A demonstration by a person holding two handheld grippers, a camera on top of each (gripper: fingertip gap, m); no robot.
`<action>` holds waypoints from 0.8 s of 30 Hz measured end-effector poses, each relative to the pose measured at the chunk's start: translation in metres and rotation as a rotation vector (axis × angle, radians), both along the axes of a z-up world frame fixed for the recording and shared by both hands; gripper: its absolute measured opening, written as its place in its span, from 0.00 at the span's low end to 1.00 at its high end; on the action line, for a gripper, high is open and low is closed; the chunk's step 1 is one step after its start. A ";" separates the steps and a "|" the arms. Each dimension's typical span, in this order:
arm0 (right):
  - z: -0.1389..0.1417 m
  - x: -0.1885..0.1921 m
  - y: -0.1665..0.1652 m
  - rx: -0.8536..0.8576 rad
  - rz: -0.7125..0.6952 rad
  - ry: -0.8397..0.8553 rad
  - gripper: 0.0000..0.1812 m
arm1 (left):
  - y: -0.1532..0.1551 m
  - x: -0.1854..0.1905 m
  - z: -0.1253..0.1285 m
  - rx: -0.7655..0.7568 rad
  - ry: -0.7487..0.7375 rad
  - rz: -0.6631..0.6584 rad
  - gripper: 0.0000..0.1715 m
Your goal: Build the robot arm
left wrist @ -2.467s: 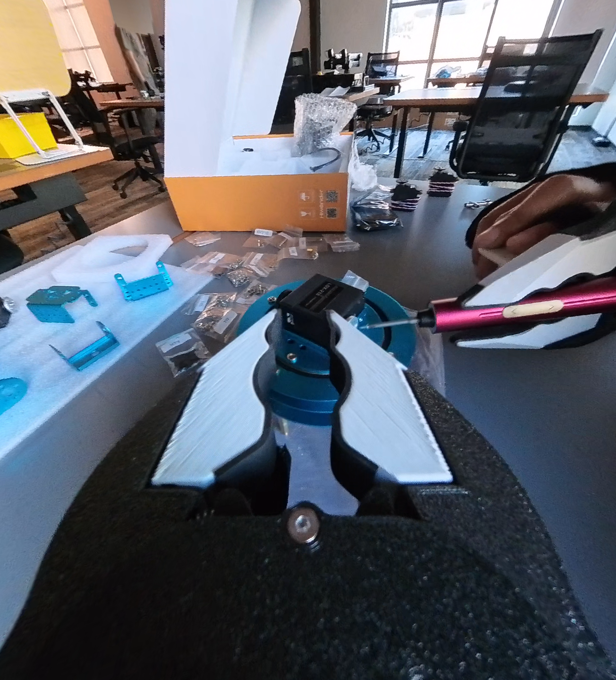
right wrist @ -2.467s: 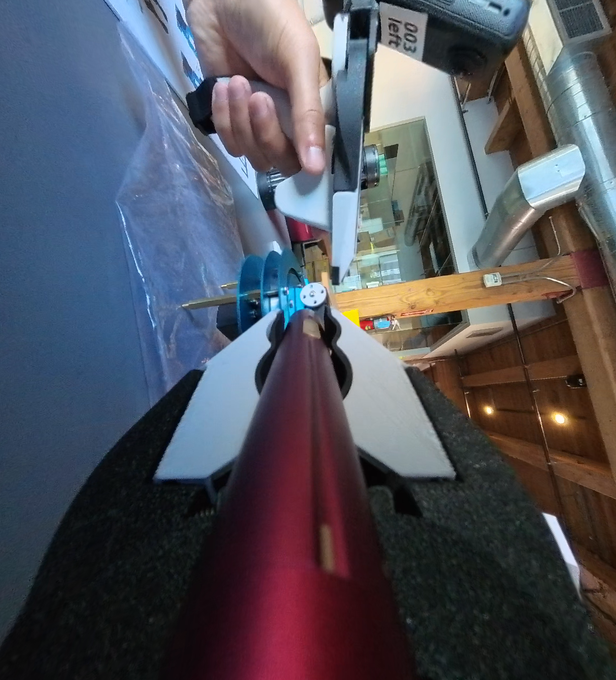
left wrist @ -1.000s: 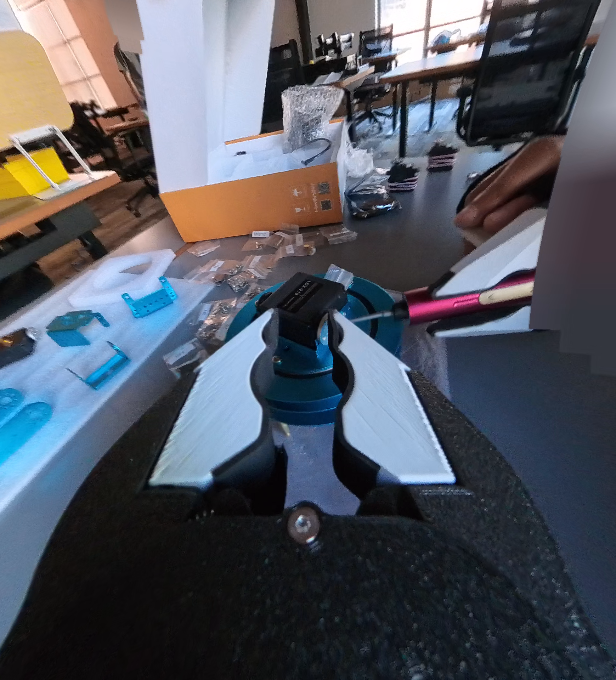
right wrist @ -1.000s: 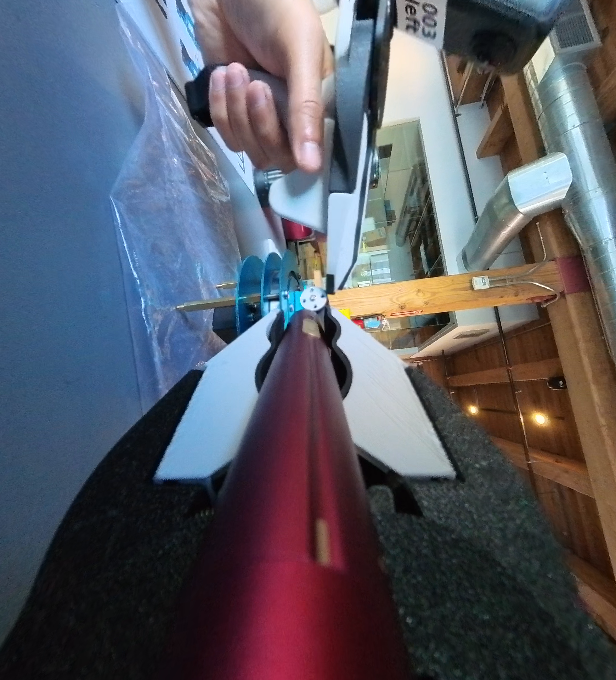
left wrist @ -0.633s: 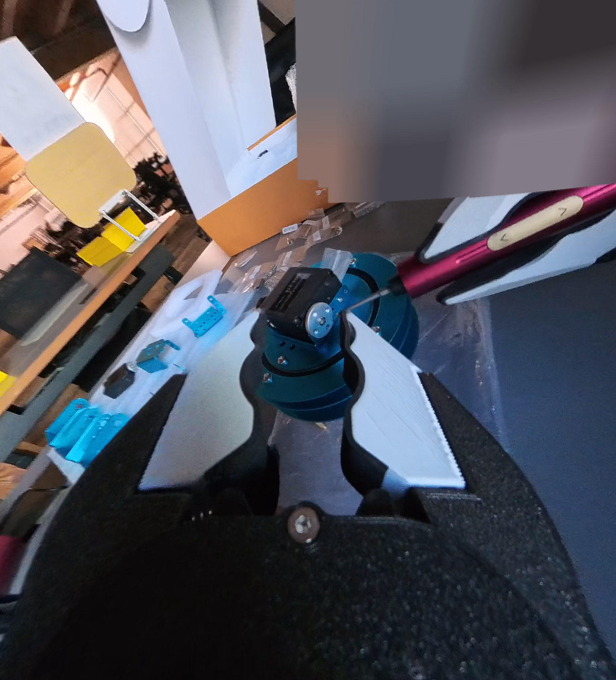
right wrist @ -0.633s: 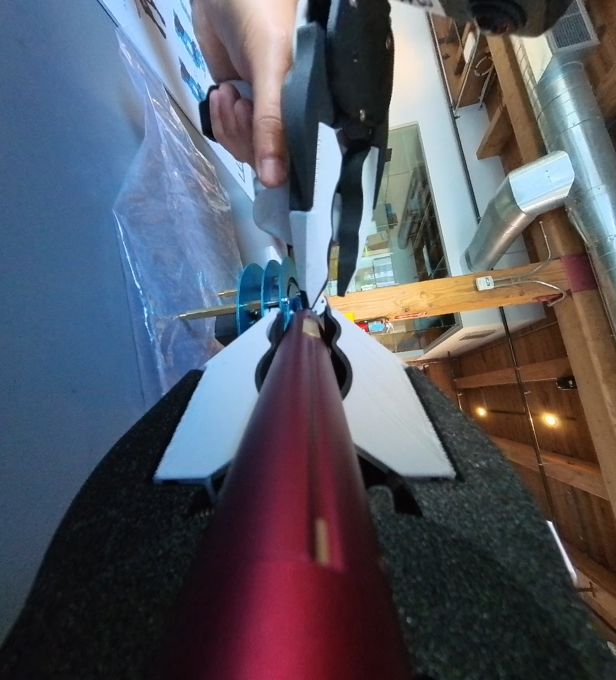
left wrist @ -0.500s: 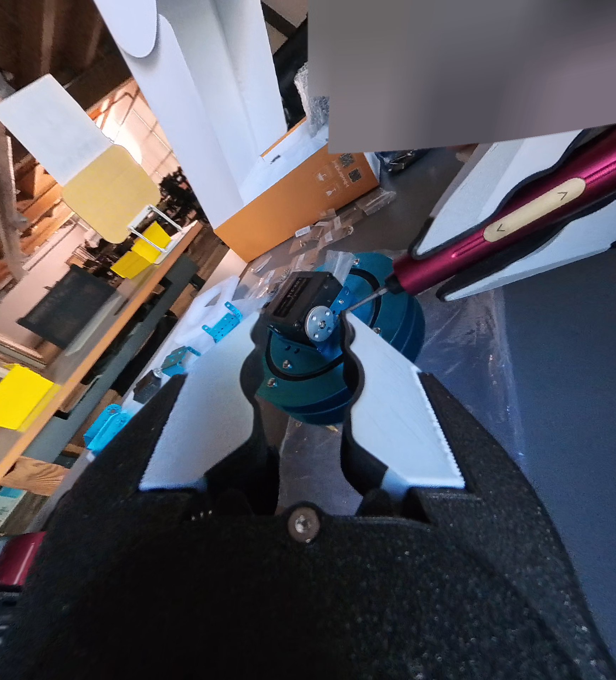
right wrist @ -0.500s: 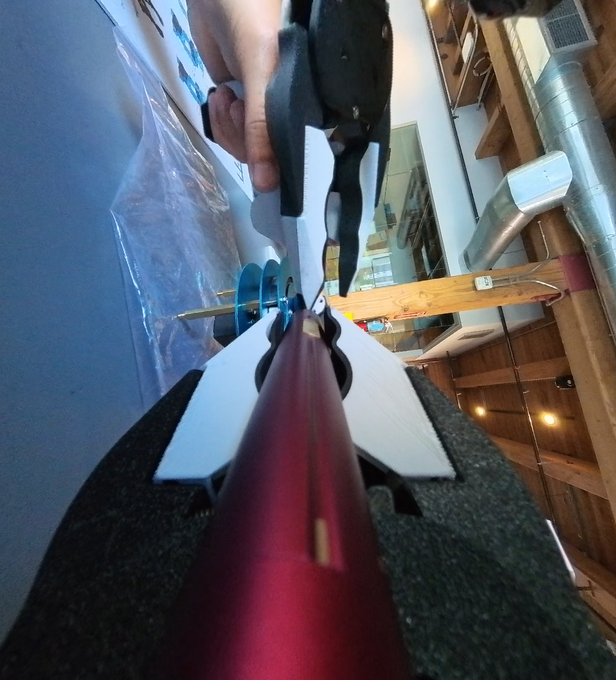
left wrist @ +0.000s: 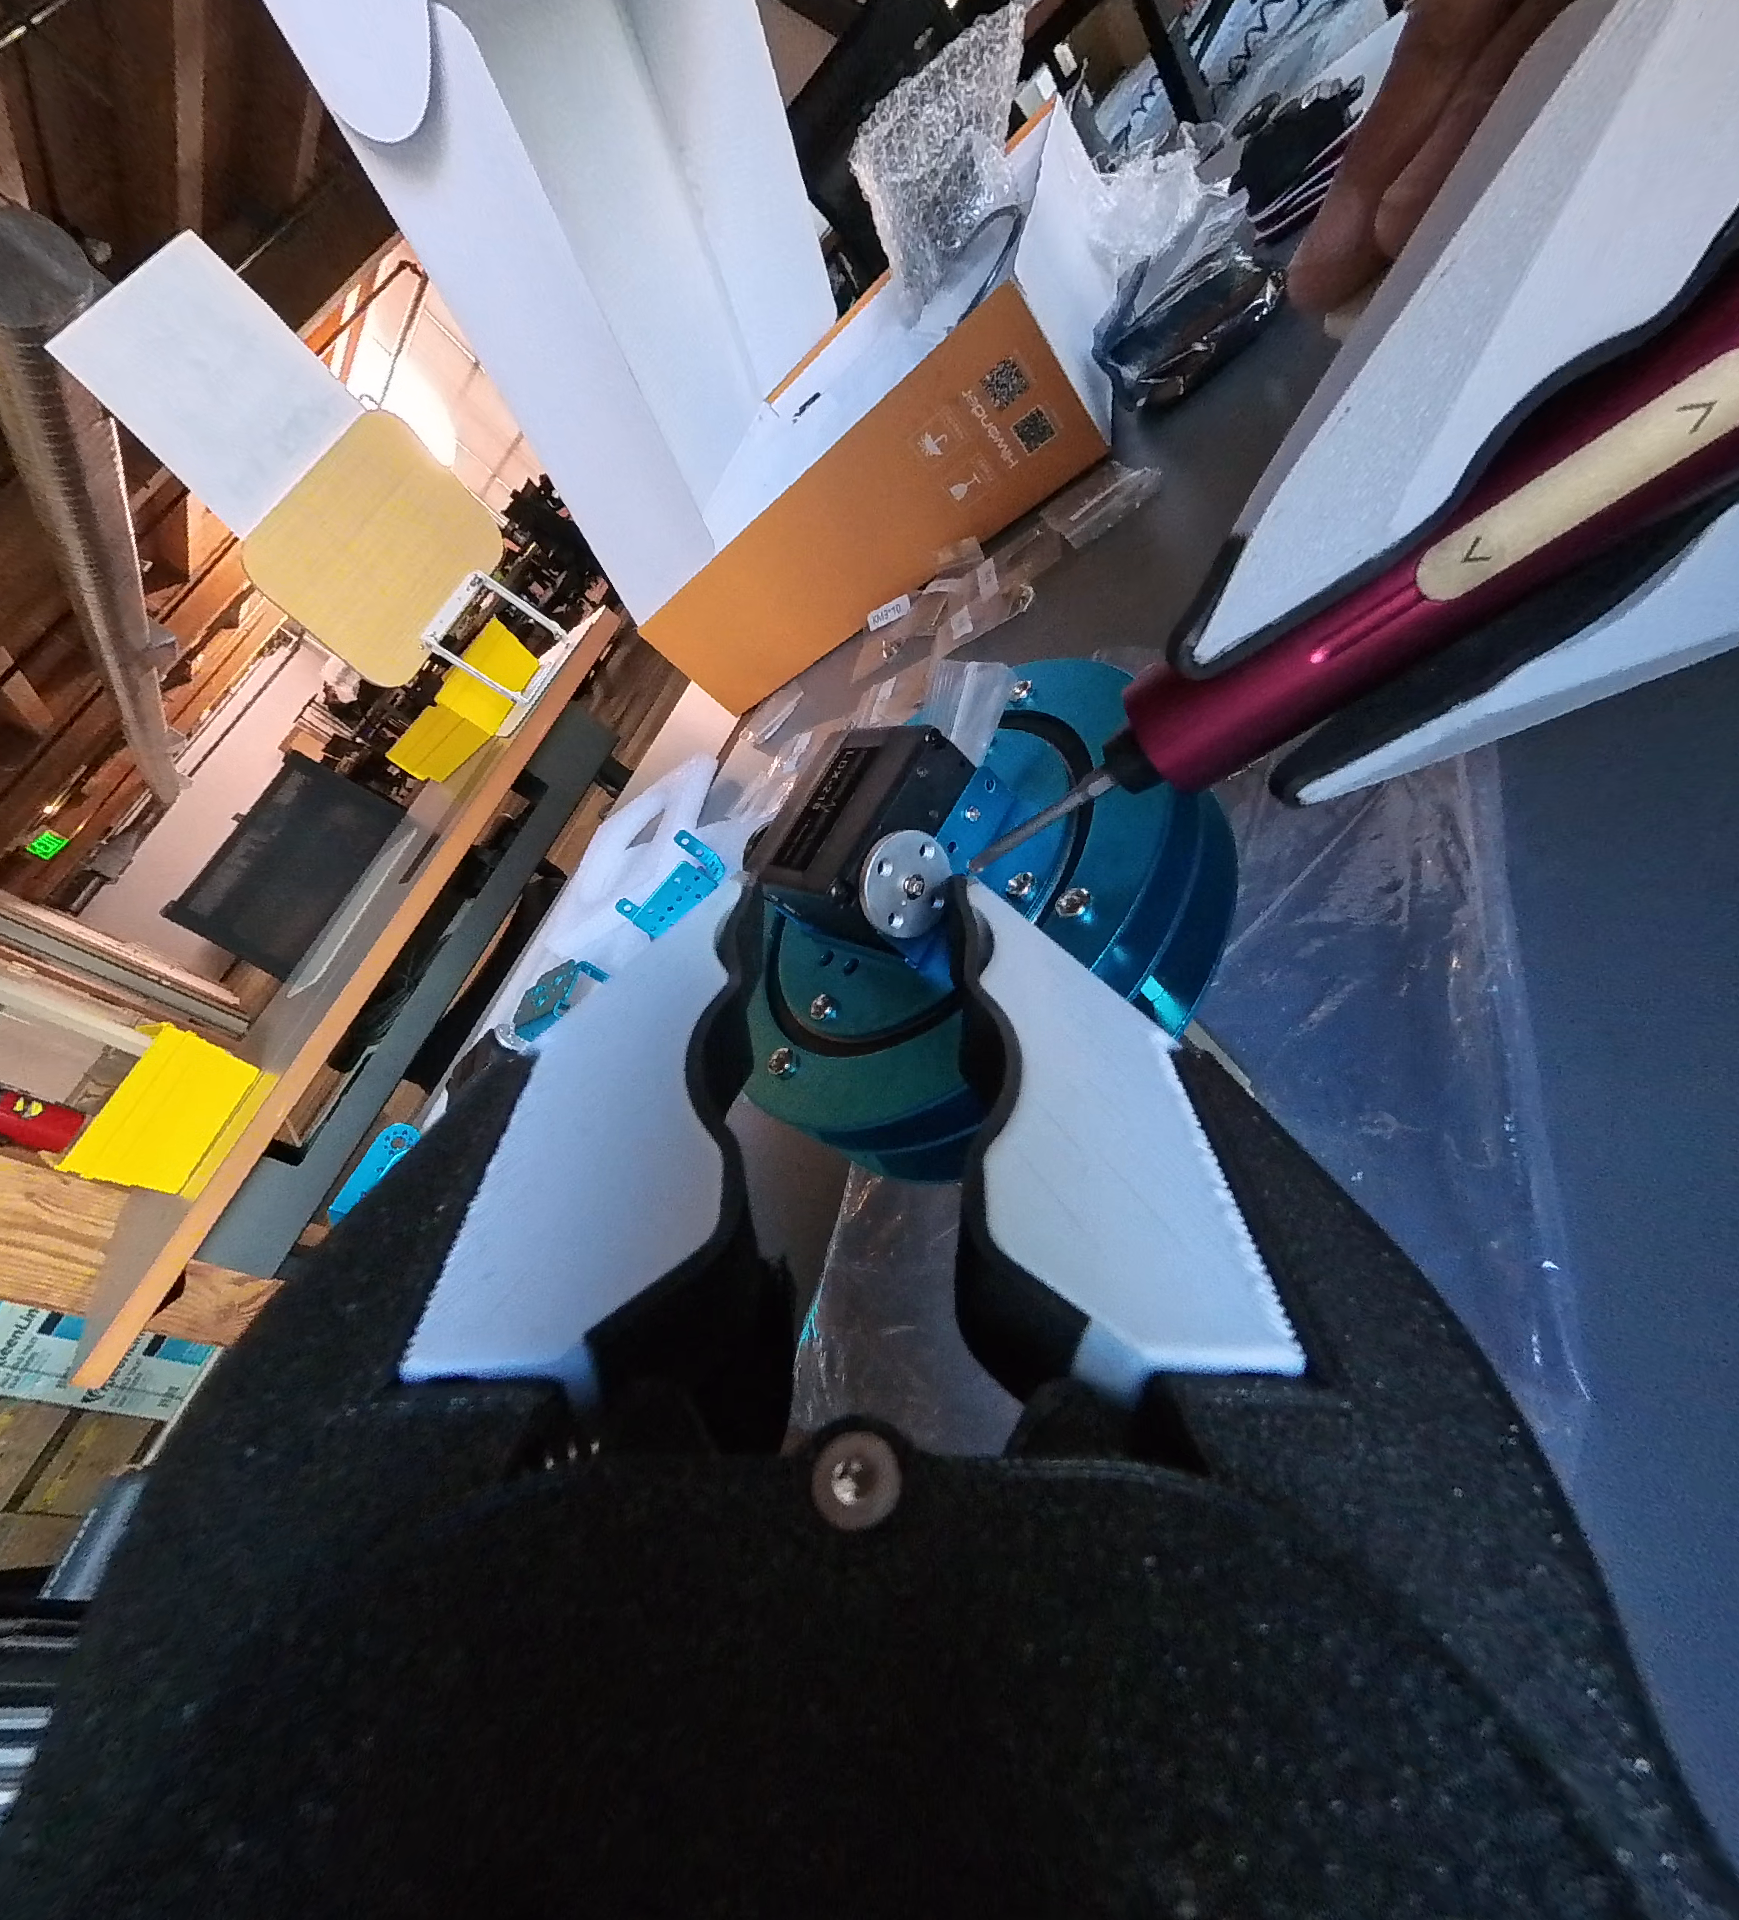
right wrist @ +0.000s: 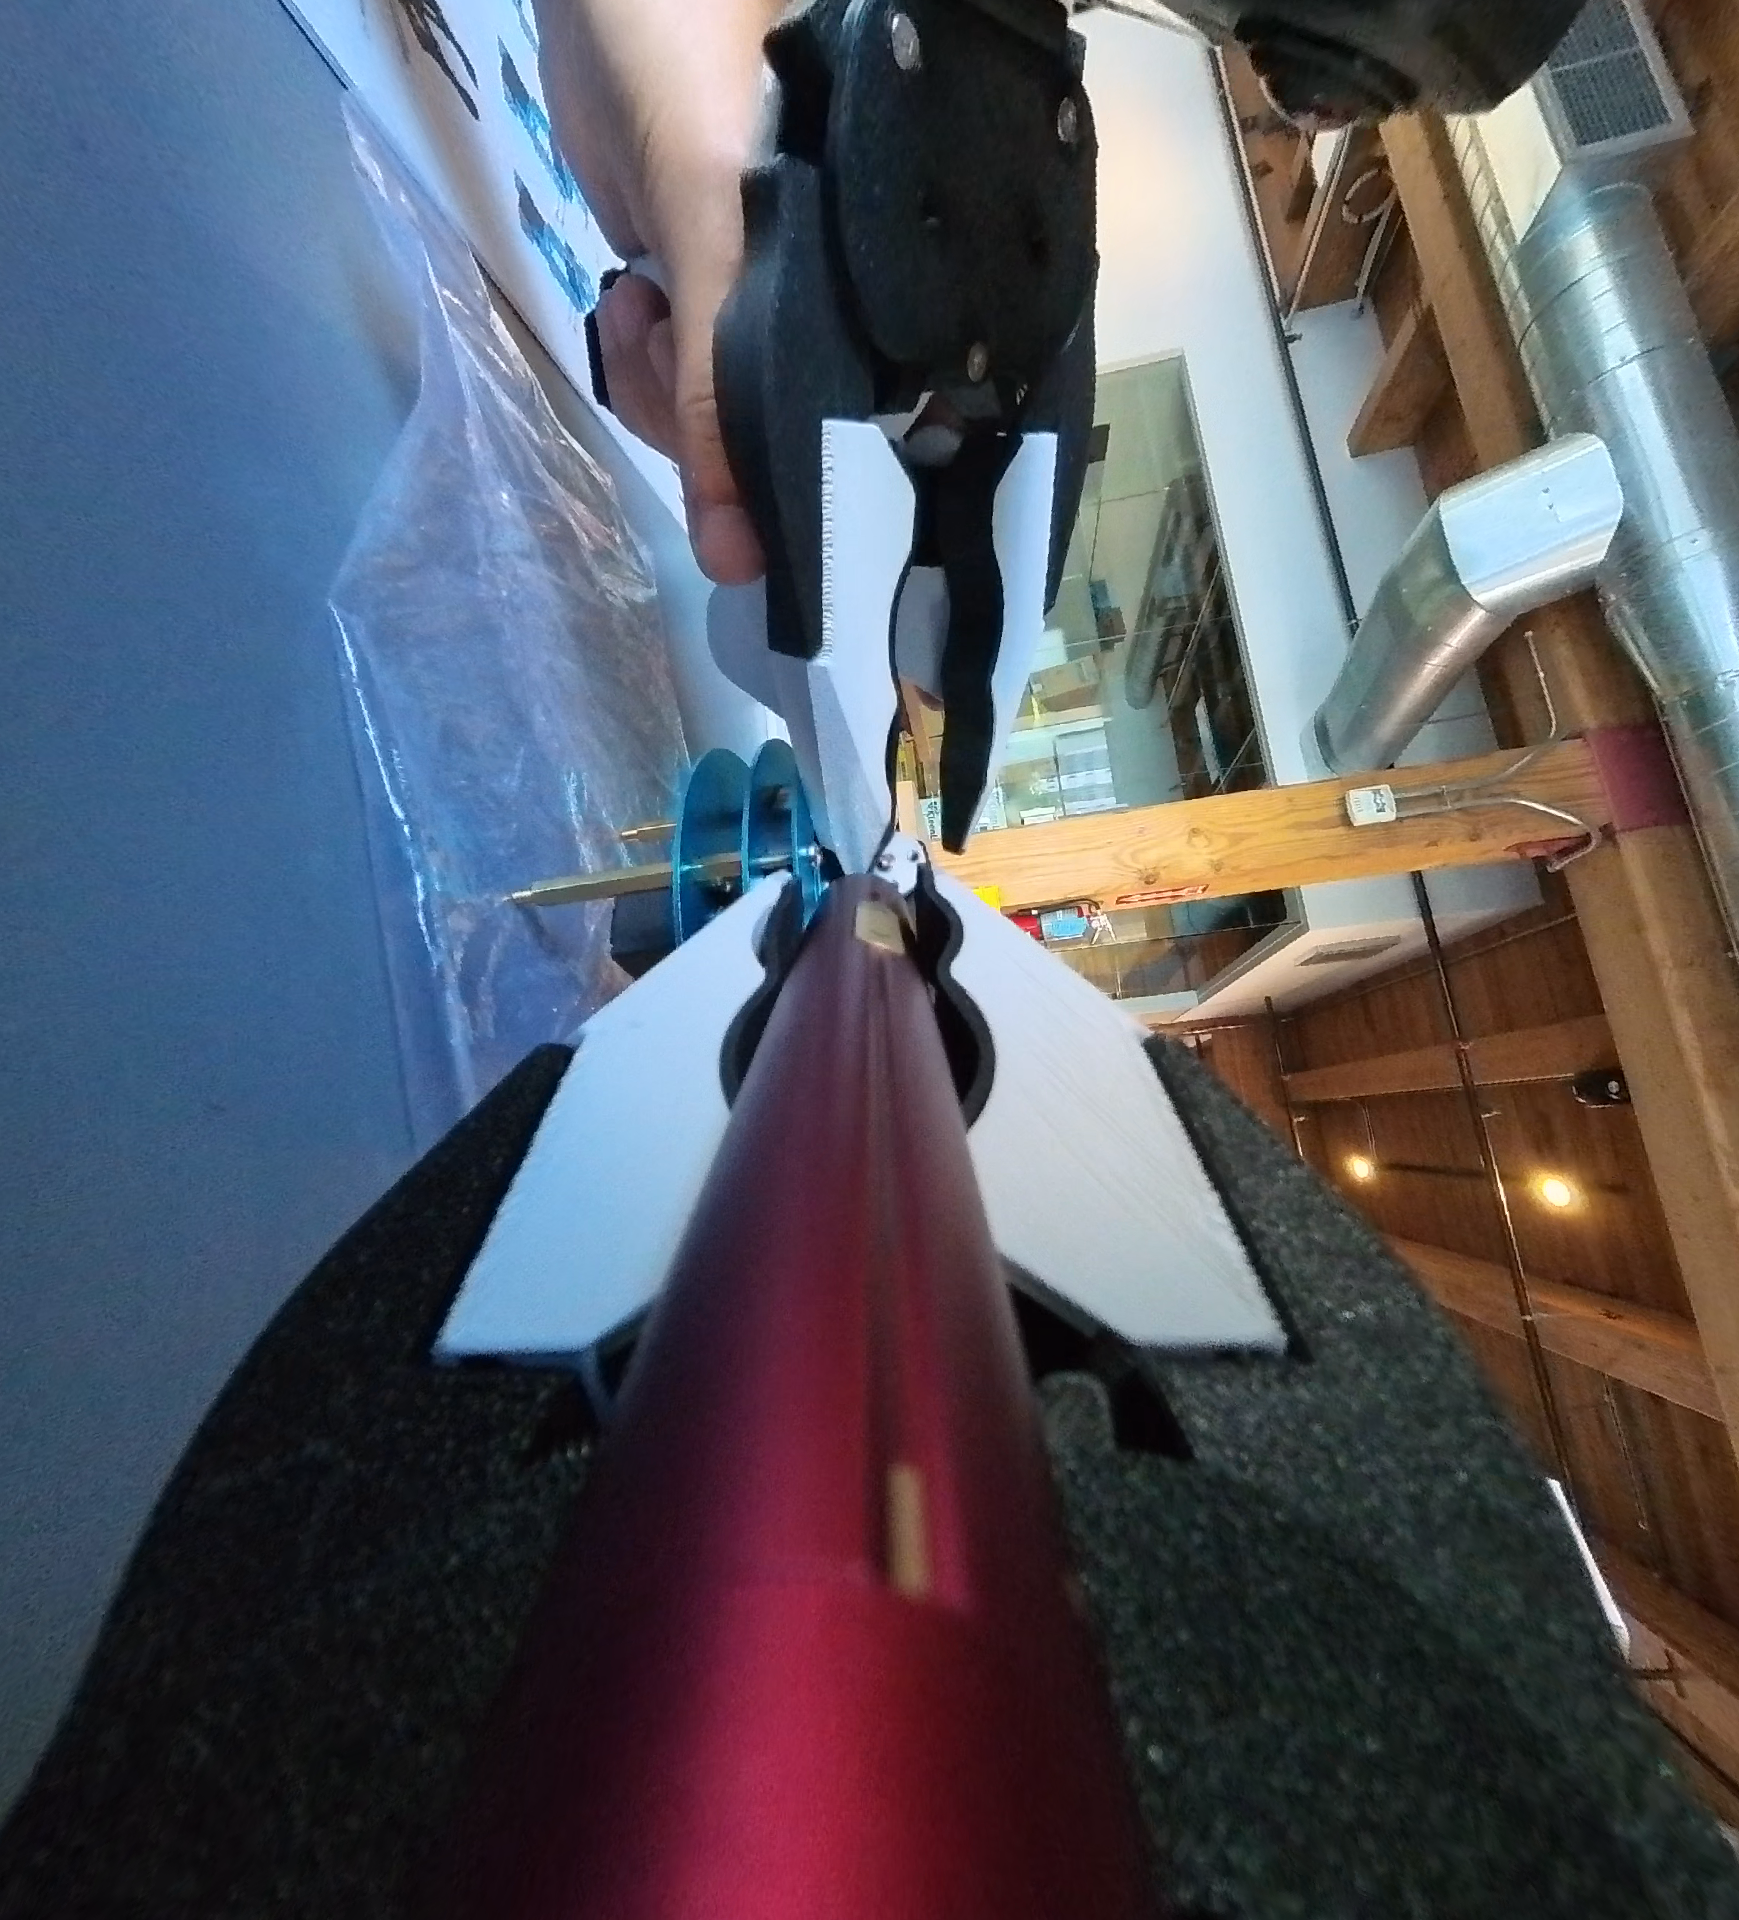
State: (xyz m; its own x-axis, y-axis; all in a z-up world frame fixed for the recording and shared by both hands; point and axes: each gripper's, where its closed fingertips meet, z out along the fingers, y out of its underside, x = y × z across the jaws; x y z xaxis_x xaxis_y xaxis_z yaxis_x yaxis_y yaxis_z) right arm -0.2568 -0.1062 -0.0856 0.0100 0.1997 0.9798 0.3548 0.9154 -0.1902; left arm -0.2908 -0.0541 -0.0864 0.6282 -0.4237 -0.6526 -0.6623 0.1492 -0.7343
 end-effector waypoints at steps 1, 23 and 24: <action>0.000 0.000 0.000 -0.001 0.001 0.000 0.12 | 0.000 0.000 0.000 0.001 0.001 0.000 0.21; -0.004 0.005 0.008 -0.136 -0.015 0.002 0.12 | -0.002 0.000 -0.001 0.006 0.029 -0.008 0.19; -0.003 0.006 0.009 -0.148 -0.020 0.005 0.12 | -0.002 -0.001 -0.001 0.007 0.032 -0.007 0.19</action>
State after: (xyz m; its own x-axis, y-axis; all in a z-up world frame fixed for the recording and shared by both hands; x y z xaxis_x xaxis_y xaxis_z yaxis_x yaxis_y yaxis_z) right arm -0.2505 -0.0972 -0.0889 0.0208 0.3416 0.9396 0.3716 0.8698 -0.3245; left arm -0.2916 -0.0565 -0.0869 0.6035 -0.4233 -0.6757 -0.6845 0.1595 -0.7113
